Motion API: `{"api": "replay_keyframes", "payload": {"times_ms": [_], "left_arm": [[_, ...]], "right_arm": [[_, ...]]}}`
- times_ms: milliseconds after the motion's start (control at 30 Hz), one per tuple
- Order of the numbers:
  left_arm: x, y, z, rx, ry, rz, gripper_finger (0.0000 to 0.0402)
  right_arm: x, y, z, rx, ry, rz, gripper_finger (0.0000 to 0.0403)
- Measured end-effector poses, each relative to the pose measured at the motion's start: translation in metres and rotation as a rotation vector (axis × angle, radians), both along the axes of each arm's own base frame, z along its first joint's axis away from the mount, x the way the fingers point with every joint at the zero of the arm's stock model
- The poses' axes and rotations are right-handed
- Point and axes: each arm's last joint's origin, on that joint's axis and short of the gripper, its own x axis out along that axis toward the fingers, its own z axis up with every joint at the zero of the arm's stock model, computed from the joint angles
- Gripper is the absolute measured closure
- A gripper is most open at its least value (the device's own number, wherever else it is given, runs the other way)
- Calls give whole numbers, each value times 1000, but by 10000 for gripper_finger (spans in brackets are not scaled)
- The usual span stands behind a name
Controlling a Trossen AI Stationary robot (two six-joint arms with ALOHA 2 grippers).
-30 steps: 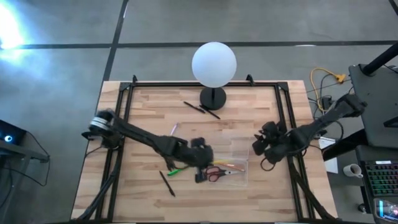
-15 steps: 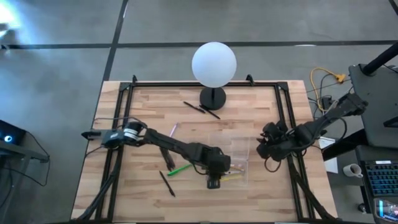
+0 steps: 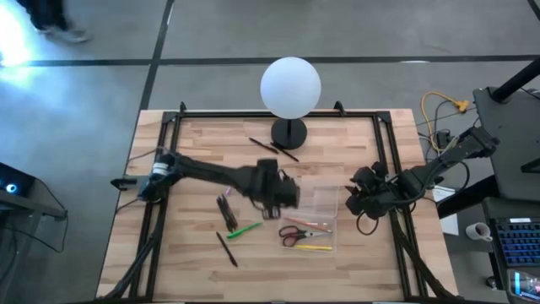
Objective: Pick & place school supplies into a supply box
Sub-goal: Put the black pen into the transparent supply box
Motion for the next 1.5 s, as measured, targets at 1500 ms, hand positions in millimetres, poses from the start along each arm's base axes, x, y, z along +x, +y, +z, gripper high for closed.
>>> {"api": "replay_keyframes", "payload": {"times_ms": [1500], "left_arm": [[-54,240,-131,-144,-96,-117,238]], "right_arm": [[67,-65,3,221,-367,-409,266]]}}
